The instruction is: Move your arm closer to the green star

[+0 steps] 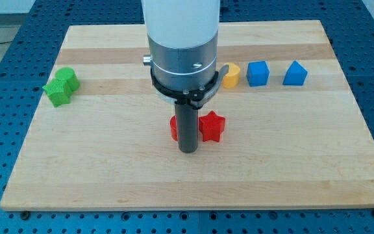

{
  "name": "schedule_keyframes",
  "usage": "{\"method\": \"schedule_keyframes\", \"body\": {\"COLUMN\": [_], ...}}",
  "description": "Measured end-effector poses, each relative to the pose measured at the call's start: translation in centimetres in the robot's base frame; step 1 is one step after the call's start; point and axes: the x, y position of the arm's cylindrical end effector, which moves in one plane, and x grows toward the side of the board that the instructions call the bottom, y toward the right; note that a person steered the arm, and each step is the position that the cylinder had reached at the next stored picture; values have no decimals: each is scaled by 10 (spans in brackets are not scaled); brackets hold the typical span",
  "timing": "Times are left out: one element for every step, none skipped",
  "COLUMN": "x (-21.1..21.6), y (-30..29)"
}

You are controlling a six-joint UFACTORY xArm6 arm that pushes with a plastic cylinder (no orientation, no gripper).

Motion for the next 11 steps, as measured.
{"method": "schedule_keyframes", "body": {"x": [0, 9, 10, 7, -5, -40, -43, -43, -59, -96, -115], "y": [0, -27, -80, -145, -222, -289, -290, -290, -290, -290, -289]}}
